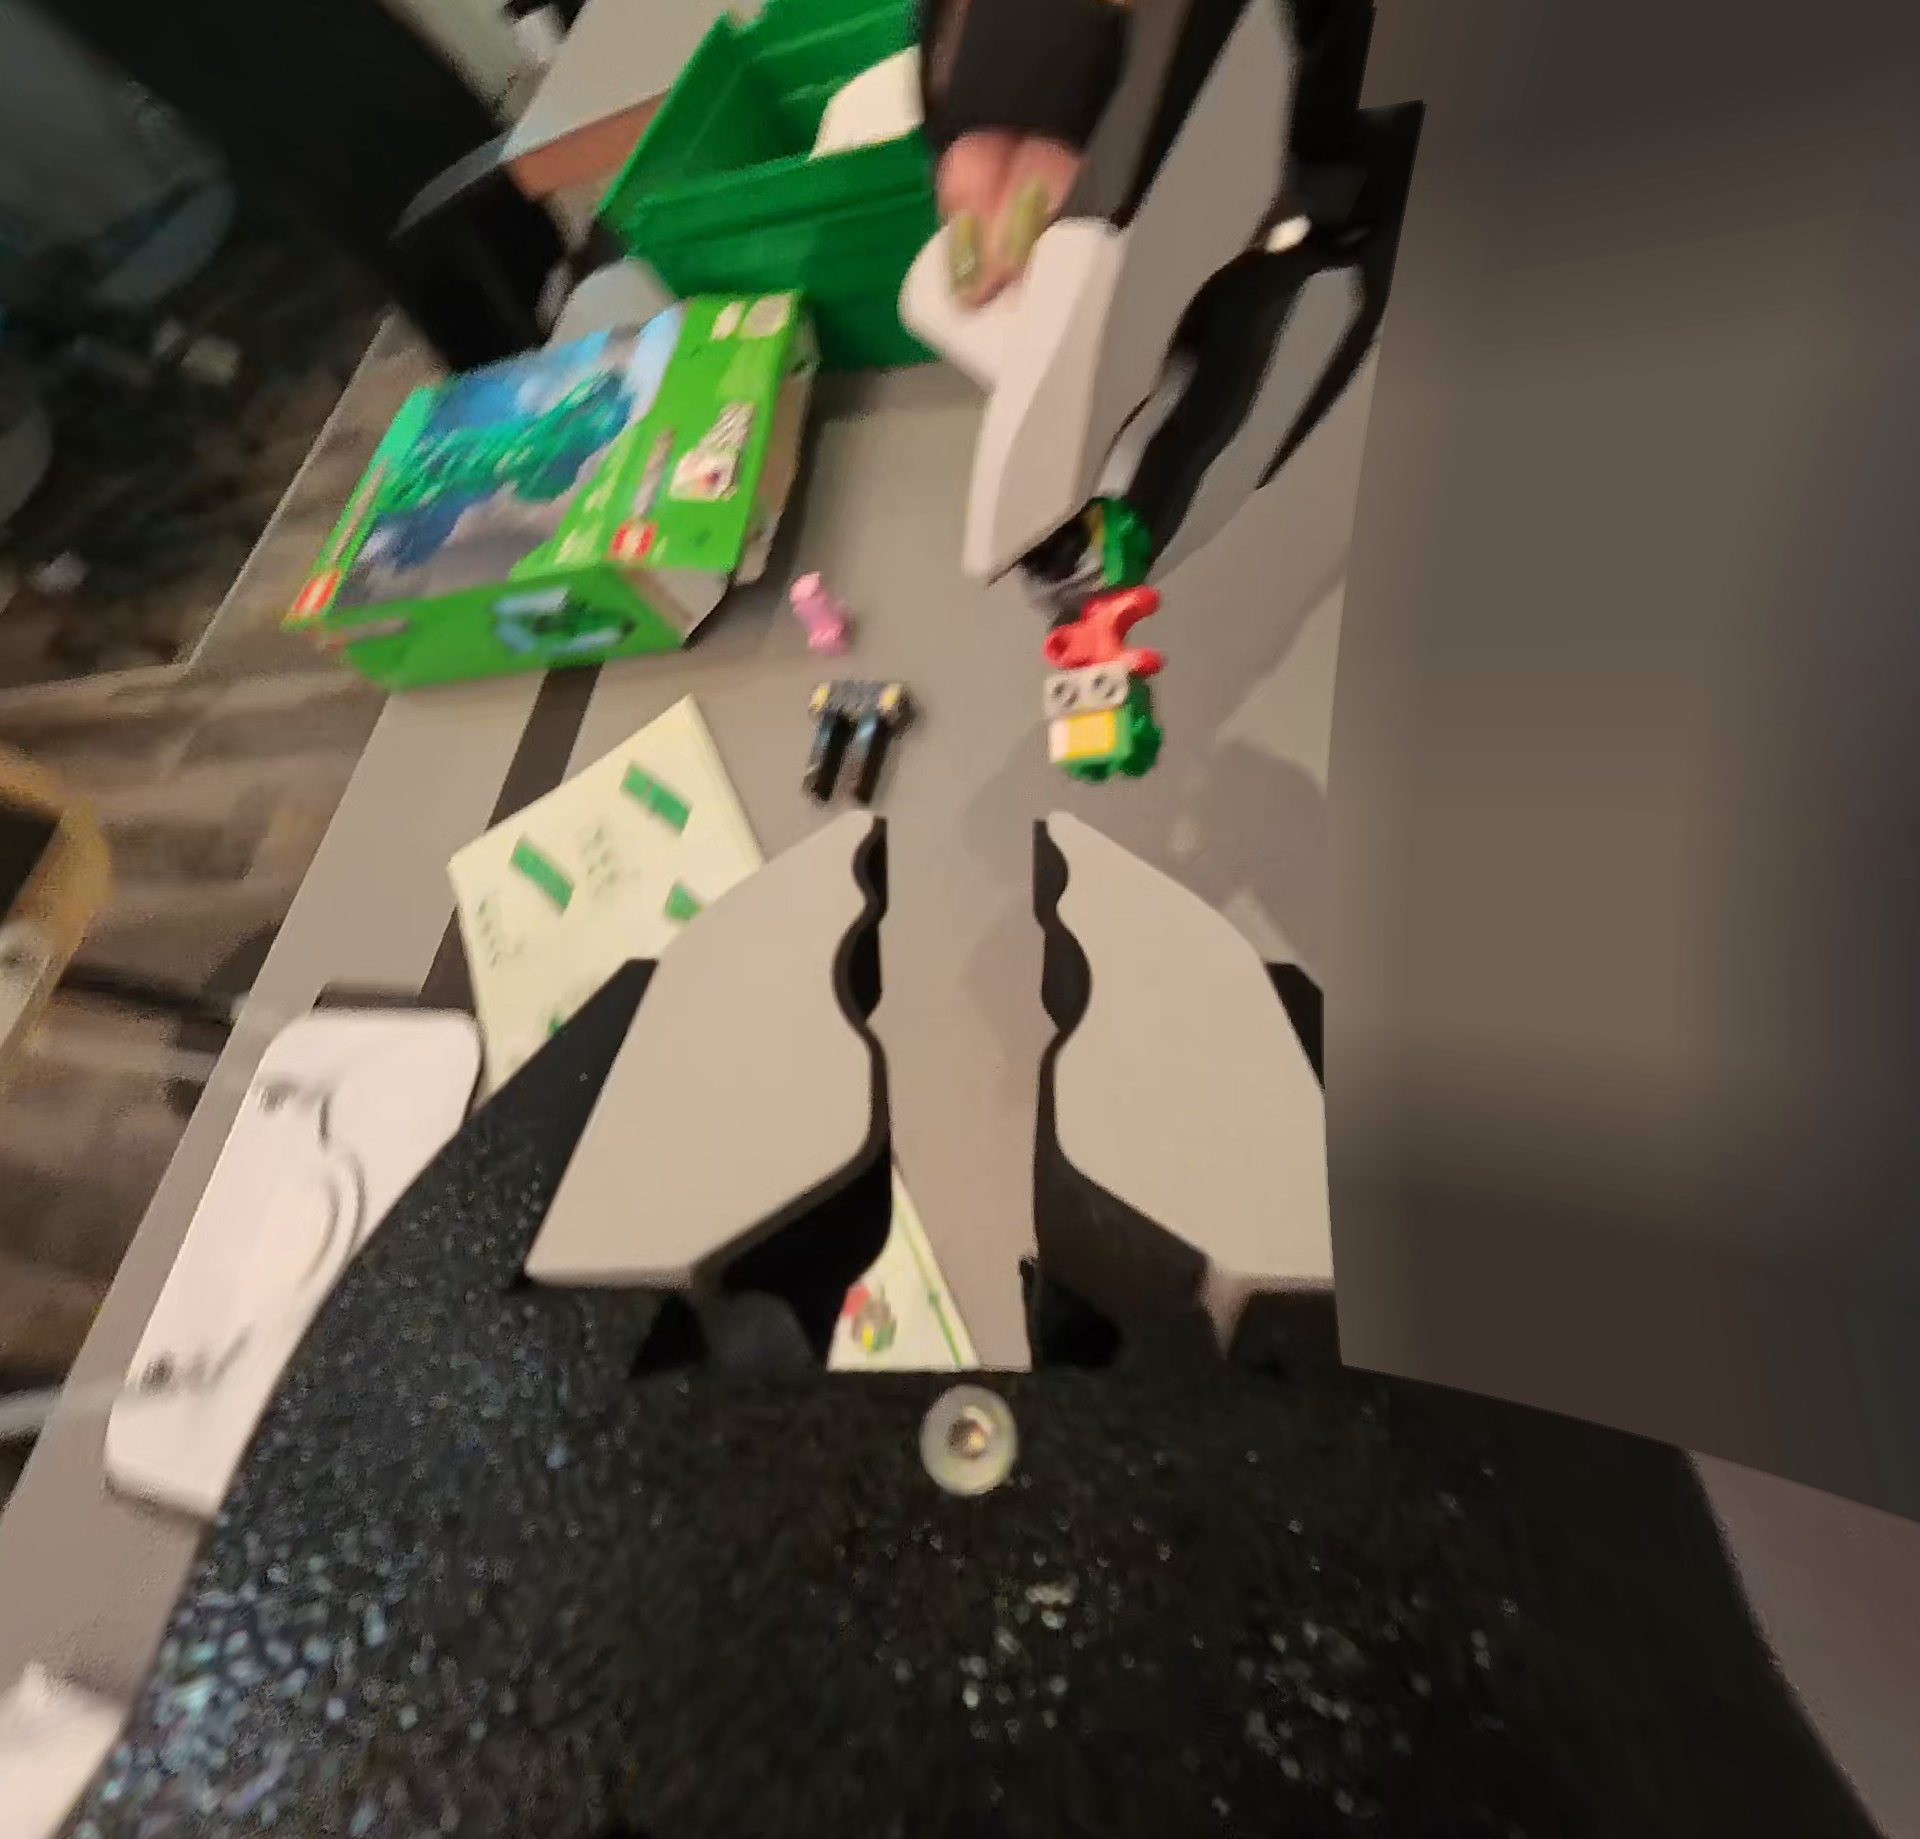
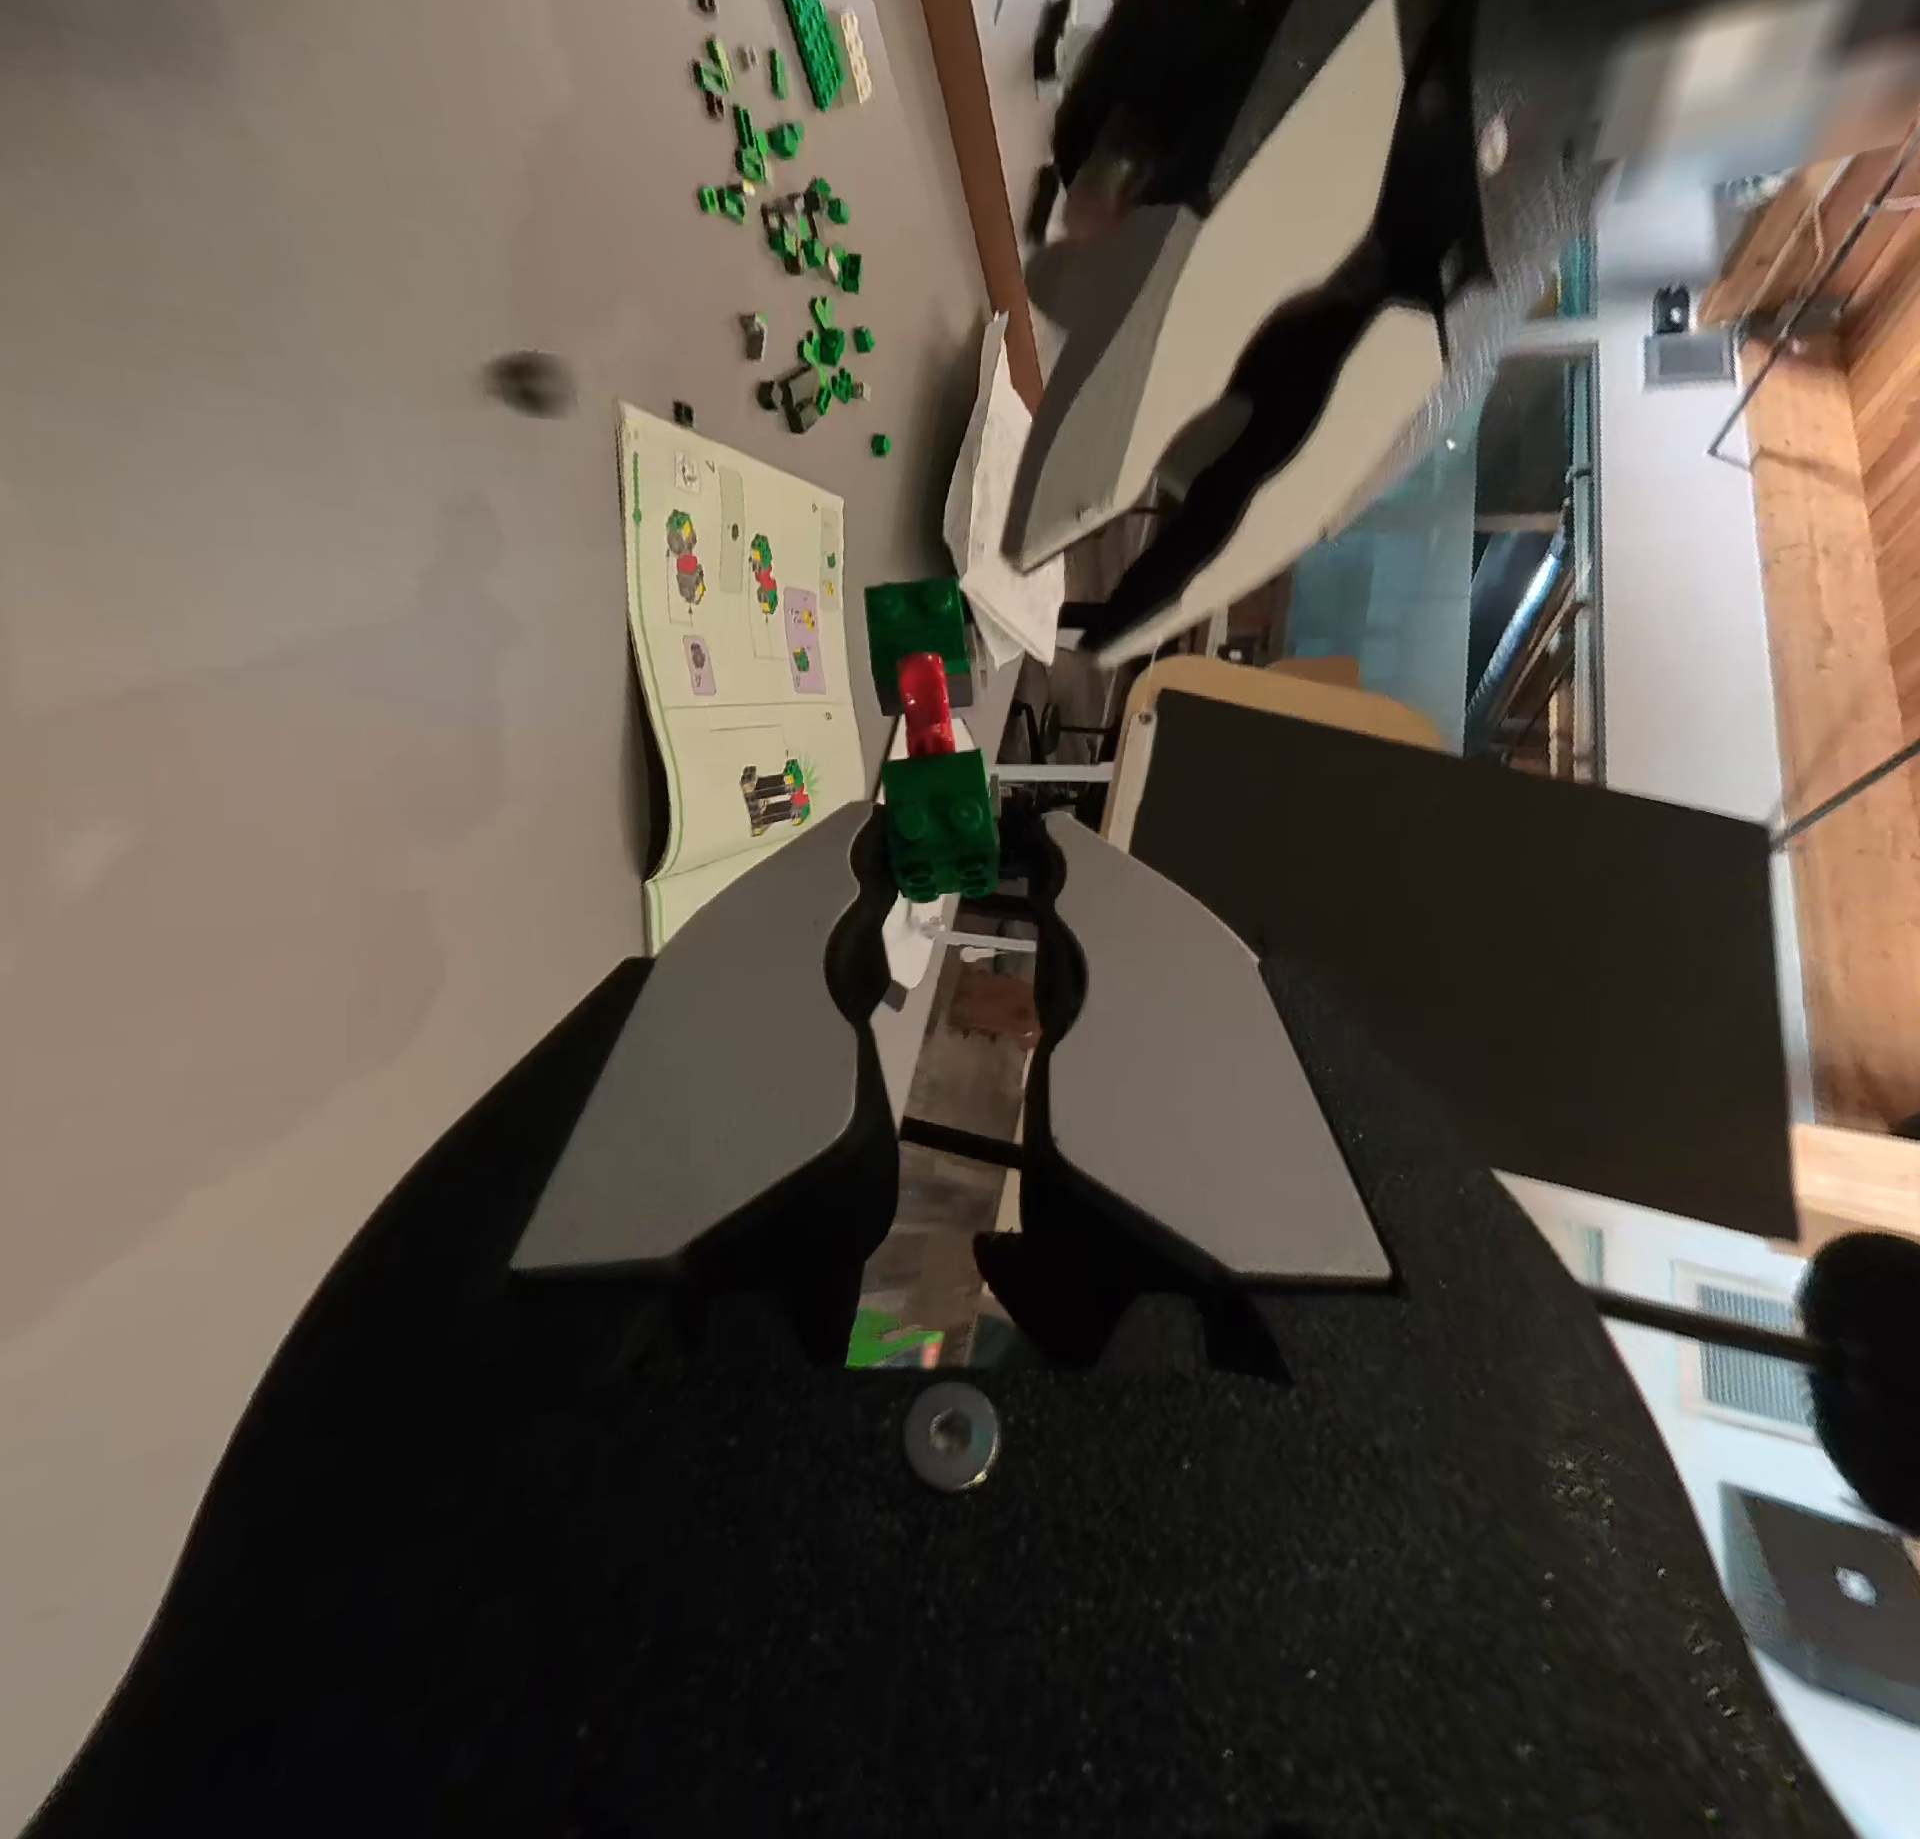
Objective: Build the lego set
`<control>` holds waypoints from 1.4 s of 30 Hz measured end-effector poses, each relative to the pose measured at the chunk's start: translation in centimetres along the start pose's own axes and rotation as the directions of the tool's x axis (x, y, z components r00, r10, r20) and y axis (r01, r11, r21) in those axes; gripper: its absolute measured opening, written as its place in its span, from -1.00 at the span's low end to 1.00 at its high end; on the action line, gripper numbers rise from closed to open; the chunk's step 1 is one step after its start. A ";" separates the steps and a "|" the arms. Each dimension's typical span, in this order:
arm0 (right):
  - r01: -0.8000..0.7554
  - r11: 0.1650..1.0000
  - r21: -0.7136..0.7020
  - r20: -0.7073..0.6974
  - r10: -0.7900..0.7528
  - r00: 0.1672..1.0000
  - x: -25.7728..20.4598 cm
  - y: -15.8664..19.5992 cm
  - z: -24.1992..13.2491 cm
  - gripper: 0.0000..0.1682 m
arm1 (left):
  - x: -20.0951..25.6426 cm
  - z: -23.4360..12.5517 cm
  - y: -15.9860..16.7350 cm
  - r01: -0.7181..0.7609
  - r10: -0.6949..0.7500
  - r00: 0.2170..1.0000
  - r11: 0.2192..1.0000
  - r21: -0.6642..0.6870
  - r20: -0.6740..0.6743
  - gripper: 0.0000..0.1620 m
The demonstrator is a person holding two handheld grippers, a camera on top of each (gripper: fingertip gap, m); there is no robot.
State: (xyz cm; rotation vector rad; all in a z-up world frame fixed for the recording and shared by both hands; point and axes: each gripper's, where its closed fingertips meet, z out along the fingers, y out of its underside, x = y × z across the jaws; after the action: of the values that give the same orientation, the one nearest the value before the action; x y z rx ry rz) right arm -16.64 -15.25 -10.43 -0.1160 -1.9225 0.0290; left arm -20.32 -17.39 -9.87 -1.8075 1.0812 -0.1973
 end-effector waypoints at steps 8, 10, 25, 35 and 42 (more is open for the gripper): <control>-0.054 0.997 0.057 -0.115 0.061 0.992 -4.5 1.2 4.3 -0.72 | 1.6 1.7 5.9 0.453 -0.458 0.888 0.864 0.220 -0.030 -0.44; -0.059 0.996 0.063 -0.114 0.066 0.991 -5.0 1.2 5.1 -0.72 | 2.4 2.4 6.6 0.489 -0.488 0.870 0.839 0.239 -0.069 -0.40; -0.153 0.987 0.050 -0.077 0.156 0.985 -6.7 1.6 9.8 -0.72 | -4.6 -5.3 11.8 0.214 -0.531 0.823 0.619 0.756 0.202 -0.73; -0.028 0.989 0.145 -0.215 0.059 0.975 -3.1 -1.7 9.8 -0.72 | 0.6 -1.2 9.7 0.485 -0.514 0.857 0.774 0.408 -0.043 -0.19; 0.041 0.984 0.171 -0.242 0.002 0.970 -1.8 -4.8 10.1 -0.72 | 2.8 -2.3 8.3 0.446 -0.437 0.890 0.779 0.440 -0.129 -0.59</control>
State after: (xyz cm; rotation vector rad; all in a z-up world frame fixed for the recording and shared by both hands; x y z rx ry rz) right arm -25.77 -19.84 -15.25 0.0175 -1.6694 0.1640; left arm -24.76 -22.05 -16.21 -1.5890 0.5334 -0.7003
